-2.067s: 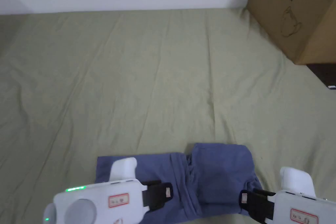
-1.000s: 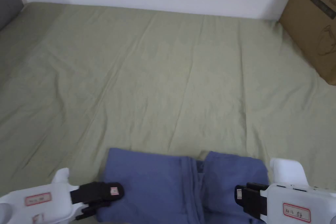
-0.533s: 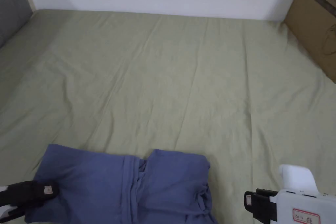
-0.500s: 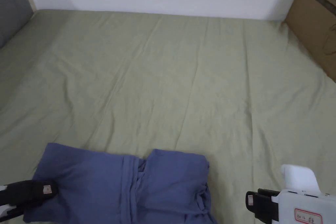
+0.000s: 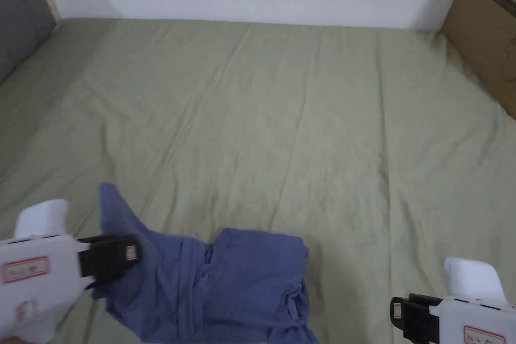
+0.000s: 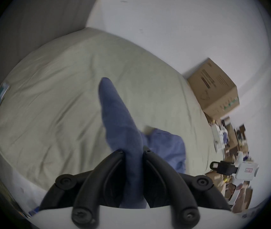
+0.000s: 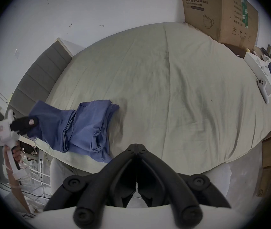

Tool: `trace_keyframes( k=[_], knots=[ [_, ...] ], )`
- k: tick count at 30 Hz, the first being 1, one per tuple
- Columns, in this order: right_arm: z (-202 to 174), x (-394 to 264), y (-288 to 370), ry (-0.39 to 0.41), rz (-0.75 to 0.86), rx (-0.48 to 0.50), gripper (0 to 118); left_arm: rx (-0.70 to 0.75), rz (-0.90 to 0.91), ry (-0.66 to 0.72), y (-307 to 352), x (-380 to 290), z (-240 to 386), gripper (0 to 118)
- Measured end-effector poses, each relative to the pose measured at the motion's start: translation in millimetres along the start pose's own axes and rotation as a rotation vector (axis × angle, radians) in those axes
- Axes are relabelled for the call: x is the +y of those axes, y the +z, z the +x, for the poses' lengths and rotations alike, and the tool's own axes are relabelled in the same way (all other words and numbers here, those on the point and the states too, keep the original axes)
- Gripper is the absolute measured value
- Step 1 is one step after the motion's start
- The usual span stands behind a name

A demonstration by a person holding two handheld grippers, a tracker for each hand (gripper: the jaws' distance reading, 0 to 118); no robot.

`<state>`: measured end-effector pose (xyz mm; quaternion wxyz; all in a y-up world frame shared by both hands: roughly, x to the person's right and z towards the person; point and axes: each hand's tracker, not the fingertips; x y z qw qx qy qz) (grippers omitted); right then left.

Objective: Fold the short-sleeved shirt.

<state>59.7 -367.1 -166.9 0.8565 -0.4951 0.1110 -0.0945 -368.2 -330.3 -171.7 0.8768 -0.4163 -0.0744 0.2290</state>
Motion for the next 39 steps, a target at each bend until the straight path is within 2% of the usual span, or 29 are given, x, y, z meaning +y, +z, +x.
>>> trace_keyframes(
  k=[2,5,8,11,12,13,14,15,17,21,24,25,26,27,28,29,30,34,37,39],
  knots=[
    [4,-1,1,-0.009,0.002,0.007,0,-0.004,-0.035,-0.081,-19,-2,36,11],
    [10,-4,1,-0.014,0.009,-0.013,0,-0.088,-0.103,-0.176,-57,-12,78,11],
    [19,-6,4,-0.022,0.01,-0.026,0,-0.152,-0.198,-0.156,-101,-25,99,11],
    [30,-8,7,-0.06,0.014,-0.033,0,-0.118,-0.332,-0.218,-140,-44,120,14],
    [34,-9,7,-0.069,0.014,-0.038,0,-0.094,-0.367,-0.211,-149,-50,123,21],
    [37,-10,7,-0.076,0.014,-0.044,0,-0.126,-0.378,-0.215,-154,-55,124,38],
    [40,-11,7,-0.086,0.013,-0.05,0,-0.188,-0.387,-0.195,-158,-58,123,64],
    [43,-12,7,-0.097,0.01,-0.054,0,-0.22,-0.391,-0.153,-159,-60,121,77],
    [47,-14,7,-0.112,0.008,-0.056,0,-0.221,-0.363,-0.09,-147,-54,120,83],
    [52,-17,5,-0.122,0.004,-0.06,0,-0.21,-0.231,-0.067,-110,-26,111,83],
    [50,-19,3,-0.102,-0.012,-0.065,0,-0.175,-0.163,-0.029,-88,-10,98,79],
    [49,-20,2,-0.095,-0.012,-0.068,0,-0.142,-0.148,-0.019,-82,-6,95,69],
    [48,-22,1,-0.095,-0.014,-0.068,0,-0.119,-0.125,-0.042,-80,-4,93,47],
    [49,-22,-1,-0.1,-0.017,-0.064,0,-0.099,-0.107,-0.083,-82,-5,91,34],
    [49,-23,-2,-0.11,-0.019,-0.055,0,-0.067,-0.116,-0.101,-86,-6,89,27],
    [49,-24,-3,-0.119,-0.021,-0.046,0,-0.023,-0.15,-0.103,-95,-7,87,27],
    [48,-24,-4,-0.122,-0.022,-0.043,0,-0.014,-0.186,-0.108,-105,-10,85,12],
    [46,-25,-3,-0.103,-0.024,-0.033,0,-0.133,-0.297,-0.012,-138,-33,87,4],
    [47,-24,-2,-0.075,-0.028,-0.04,0,-0.232,-0.357,-0.058,-157,-59,109,4],
    [51,-22,-2,-0.075,-0.029,-0.049,0,-0.192,-0.416,-0.126,-178,-79,123,4]
  ],
)
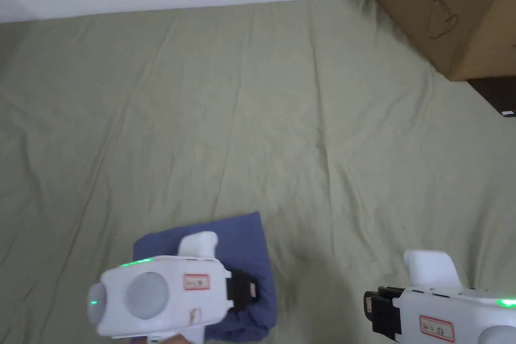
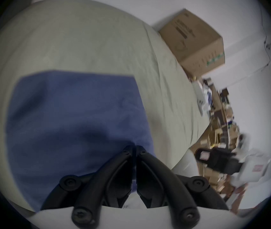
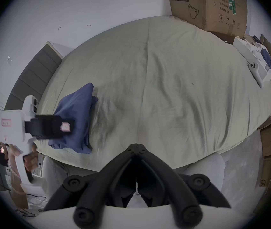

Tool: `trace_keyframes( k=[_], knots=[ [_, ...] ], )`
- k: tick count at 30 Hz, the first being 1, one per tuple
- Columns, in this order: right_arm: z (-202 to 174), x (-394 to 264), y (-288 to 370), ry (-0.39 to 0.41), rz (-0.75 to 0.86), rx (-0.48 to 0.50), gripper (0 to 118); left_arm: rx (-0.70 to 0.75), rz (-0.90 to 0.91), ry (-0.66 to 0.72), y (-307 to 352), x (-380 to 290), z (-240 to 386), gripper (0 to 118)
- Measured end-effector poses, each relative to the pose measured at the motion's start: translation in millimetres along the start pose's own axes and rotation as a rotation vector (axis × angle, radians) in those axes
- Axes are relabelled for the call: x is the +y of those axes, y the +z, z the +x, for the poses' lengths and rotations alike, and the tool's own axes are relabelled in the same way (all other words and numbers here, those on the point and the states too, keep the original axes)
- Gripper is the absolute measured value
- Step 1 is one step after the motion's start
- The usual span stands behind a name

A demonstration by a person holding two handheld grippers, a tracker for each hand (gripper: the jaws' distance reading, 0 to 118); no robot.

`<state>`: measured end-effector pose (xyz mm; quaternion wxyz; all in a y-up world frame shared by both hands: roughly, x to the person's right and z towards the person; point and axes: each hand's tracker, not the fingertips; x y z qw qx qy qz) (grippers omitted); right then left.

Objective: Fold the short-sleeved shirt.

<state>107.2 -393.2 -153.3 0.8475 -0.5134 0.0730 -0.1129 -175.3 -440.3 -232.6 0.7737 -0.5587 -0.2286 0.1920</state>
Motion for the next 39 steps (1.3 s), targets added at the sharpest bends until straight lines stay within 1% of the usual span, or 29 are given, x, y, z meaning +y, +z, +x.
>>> trace_keyframes(
  k=[1,2,3,4,7,9,11,12,15,16,19,20,22,24,25,26,28,29,30,31,34,35,36,37,39],
  knots=[
    [2,0,0,-0.006,0.001,-0.005,0,0.029,-0.035,0.001,-13,-2,3,4],
    [3,0,1,-0.011,0.004,-0.006,0,0.026,-0.067,0.009,-26,-4,6,4],
    [5,0,2,-0.018,0.006,-0.005,0,-0.014,-0.089,0.03,-34,-7,7,4],
    [6,0,2,-0.023,0.007,-0.005,0,-0.035,-0.101,0.039,-39,-12,6,4],
    [7,-1,4,-0.029,0.008,-0.011,0,-0.038,-0.088,0.032,-39,-10,15,4],
    [7,0,5,-0.029,0.005,-0.012,0,-0.061,-0.093,0.017,-29,-11,21,4],
    [6,2,3,-0.024,0.0,-0.01,0,-0.115,-0.069,-0.042,-15,-11,29,4],
    [4,3,1,-0.019,-0.002,-0.01,0,-0.12,-0.055,-0.046,-4,-12,28,4],
    [-9,13,-5,0.004,-0.008,0.002,0,-0.156,0.049,-0.04,37,-12,15,4],
    [-15,17,-7,0.018,-0.008,0.016,0,-0.161,0.076,-0.026,52,-12,5,4],
    [-44,30,-19,0.103,-0.007,0.068,0,-0.161,0.189,0.078,99,-16,-38,4],
    [-57,36,-26,0.139,-0.015,0.08,0,-0.145,0.217,0.118,114,-16,-57,4],
    [-81,44,-41,0.194,-0.022,0.103,0,-0.089,0.252,0.144,134,-22,-86,4],
    [-107,53,-62,0.249,-0.048,0.125,0,-0.011,0.289,0.225,149,-28,-118,5],
    [-118,55,-72,0.271,-0.052,0.134,0,-0.008,0.297,0.259,154,-32,-130,10],
    [-128,57,-85,0.287,-0.065,0.131,0,-0.026,0.3,0.295,157,-35,-144,24],
    [-142,60,-112,0.284,-0.121,0.112,0,-0.115,0.302,0.347,155,-39,-159,52],
    [-147,59,-128,0.282,-0.16,0.074,0,-0.145,0.308,0.396,150,-39,-167,73],
    [-149,56,-138,0.29,-0.183,0.024,0,-0.163,0.304,0.431,145,-38,-174,87],
    [-149,54,-146,0.303,-0.185,0.02,0,-0.186,0.303,0.458,138,-35,-178,95],
    [-147,54,-140,0.294,-0.162,0.039,0,-0.279,0.271,0.524,108,-24,-192,96],
    [-142,55,-137,0.284,-0.163,0.046,0,-0.298,0.235,0.551,96,-17,-196,96],
    [-140,55,-136,0.267,-0.162,0.054,0,-0.276,0.184,0.584,83,-11,-207,96],
    [-138,56,-136,0.25,-0.165,0.062,0,-0.302,0.174,0.585,74,-6,-207,96],
    [-134,56,-135,0.221,-0.165,0.074,0,-0.421,0.179,0.554,66,5,-203,96]
  ],
)
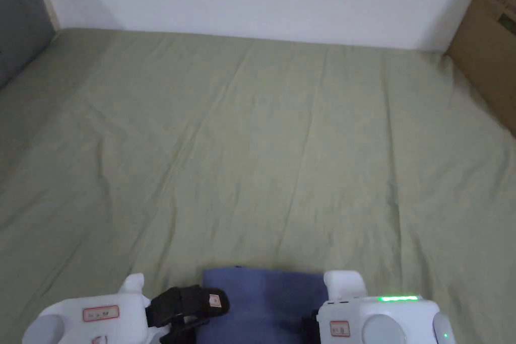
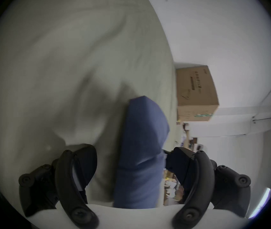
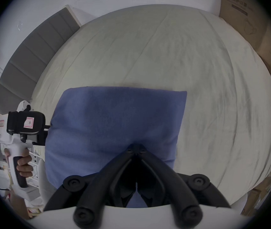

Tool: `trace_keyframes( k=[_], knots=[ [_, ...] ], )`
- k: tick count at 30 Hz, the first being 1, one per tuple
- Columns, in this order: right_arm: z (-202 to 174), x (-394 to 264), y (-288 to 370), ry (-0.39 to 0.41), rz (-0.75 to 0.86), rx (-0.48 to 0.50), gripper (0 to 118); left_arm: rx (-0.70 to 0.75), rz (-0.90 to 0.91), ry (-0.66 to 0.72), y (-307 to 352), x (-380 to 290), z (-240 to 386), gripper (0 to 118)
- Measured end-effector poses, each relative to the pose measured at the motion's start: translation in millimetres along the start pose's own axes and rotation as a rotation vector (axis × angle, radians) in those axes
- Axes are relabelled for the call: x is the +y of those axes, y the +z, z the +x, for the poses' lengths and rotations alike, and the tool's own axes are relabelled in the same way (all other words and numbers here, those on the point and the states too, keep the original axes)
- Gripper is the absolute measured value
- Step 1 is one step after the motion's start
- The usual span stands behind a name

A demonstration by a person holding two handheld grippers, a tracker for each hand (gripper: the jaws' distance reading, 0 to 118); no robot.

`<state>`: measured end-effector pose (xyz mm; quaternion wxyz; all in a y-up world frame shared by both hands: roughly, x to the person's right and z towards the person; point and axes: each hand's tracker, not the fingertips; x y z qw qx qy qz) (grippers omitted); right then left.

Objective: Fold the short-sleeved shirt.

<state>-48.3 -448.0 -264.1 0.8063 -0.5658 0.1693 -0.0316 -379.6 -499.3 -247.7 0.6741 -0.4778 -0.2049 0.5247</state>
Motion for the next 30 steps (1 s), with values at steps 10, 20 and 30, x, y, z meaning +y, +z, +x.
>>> trace_keyframes(
  k=[10,20,30],
  knots=[
    [-1,0,1,-0.039,0.0,-0.001,0,0.039,-0.12,0.017,-47,-3,-9,28],
    [-9,-1,39,-0.043,0.093,-0.003,0,0.4,-0.055,-0.244,72,45,5,27],
    [-12,-10,22,-0.069,0.022,-0.013,0,0.996,0.066,-0.37,202,141,-10,27]
  ],
)
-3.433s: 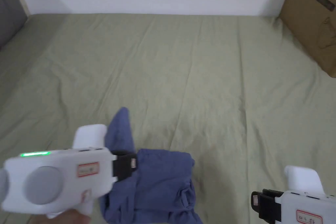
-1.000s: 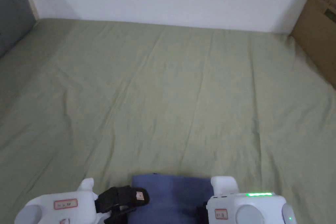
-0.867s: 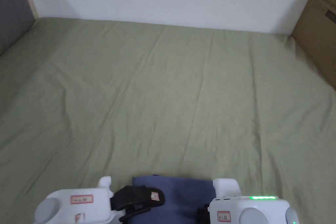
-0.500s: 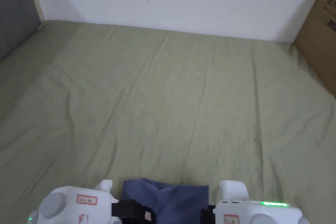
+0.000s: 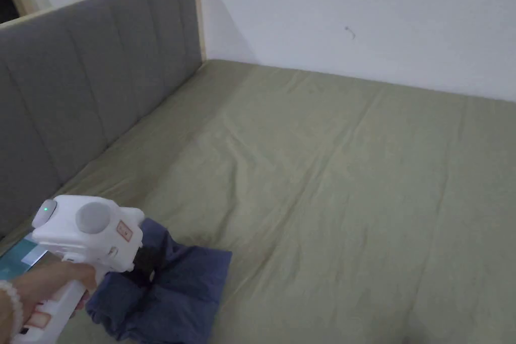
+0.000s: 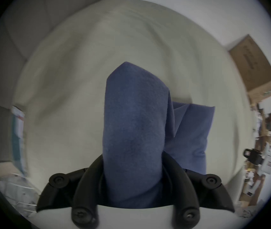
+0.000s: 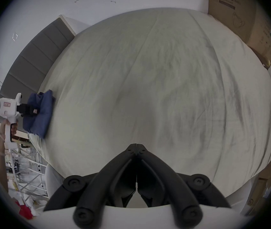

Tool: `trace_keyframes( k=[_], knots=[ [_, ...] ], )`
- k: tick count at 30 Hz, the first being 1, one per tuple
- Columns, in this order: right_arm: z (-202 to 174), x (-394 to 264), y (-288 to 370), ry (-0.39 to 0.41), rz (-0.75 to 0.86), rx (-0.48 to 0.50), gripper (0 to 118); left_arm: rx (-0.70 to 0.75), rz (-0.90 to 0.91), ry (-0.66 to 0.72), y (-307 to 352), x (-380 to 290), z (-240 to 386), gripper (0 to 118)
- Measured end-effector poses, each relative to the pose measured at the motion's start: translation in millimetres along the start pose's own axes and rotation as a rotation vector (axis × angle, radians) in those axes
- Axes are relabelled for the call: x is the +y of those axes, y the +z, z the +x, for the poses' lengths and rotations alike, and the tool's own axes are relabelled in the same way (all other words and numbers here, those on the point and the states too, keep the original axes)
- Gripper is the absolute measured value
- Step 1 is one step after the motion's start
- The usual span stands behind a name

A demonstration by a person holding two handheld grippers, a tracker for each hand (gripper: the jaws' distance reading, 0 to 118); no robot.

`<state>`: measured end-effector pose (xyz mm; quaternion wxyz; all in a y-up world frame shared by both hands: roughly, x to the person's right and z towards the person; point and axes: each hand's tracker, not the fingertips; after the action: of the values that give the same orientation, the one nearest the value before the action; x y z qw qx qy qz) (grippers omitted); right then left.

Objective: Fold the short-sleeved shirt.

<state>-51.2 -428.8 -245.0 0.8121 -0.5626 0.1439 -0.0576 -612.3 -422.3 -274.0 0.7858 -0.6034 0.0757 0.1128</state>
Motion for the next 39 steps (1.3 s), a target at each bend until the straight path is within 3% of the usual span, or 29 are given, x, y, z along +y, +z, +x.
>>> trace_keyframes(
  k=[3,4,5,6,7,9,15,16,17,19,20,25,35,39],
  knots=[
    [-5,-4,-5,0.012,-0.024,-0.007,0,0.069,0.006,-0.061,0,10,-15,29],
    [-6,-6,-7,0.018,-0.028,-0.011,0,0.094,0.009,-0.067,-3,11,-17,40],
    [-7,-6,-8,0.022,-0.035,-0.01,0,0.125,0.022,-0.073,-8,10,-20,67],
    [-7,-6,-9,0.024,-0.041,-0.009,0,0.187,0.02,-0.095,-12,9,-19,85],
    [-6,-6,-9,0.024,-0.043,-0.007,0,0.271,0.031,-0.114,-13,8,-16,96],
    [-7,-7,-8,0.028,-0.042,-0.002,0,0.291,0.094,-0.105,-2,5,-19,97],
    [-3,-6,3,0.033,-0.022,0.006,0,-0.014,0.238,0.181,65,-7,-26,96],
    [-3,-6,6,0.027,-0.013,0.015,0,-0.067,0.283,0.206,78,-13,-22,94],
    [-3,-6,11,0.025,0.0,0.026,0,-0.127,0.346,0.252,93,-22,-17,77],
    [-4,-5,22,0.031,0.032,0.036,0,-0.234,0.442,0.243,116,-38,8,21],
    [-4,-4,30,0.031,0.064,0.038,0,-0.263,0.47,0.25,127,-47,23,4],
    [-4,4,79,0.049,0.212,0.047,0,-0.468,0.535,0.146,165,-72,92,0],
    [-15,17,211,0.129,0.668,-0.019,0,-0.159,0.858,-0.159,254,-128,265,0],
    [-22,19,252,0.138,0.819,-0.084,0,-0.118,0.968,-0.194,282,-147,304,0]
  ],
)
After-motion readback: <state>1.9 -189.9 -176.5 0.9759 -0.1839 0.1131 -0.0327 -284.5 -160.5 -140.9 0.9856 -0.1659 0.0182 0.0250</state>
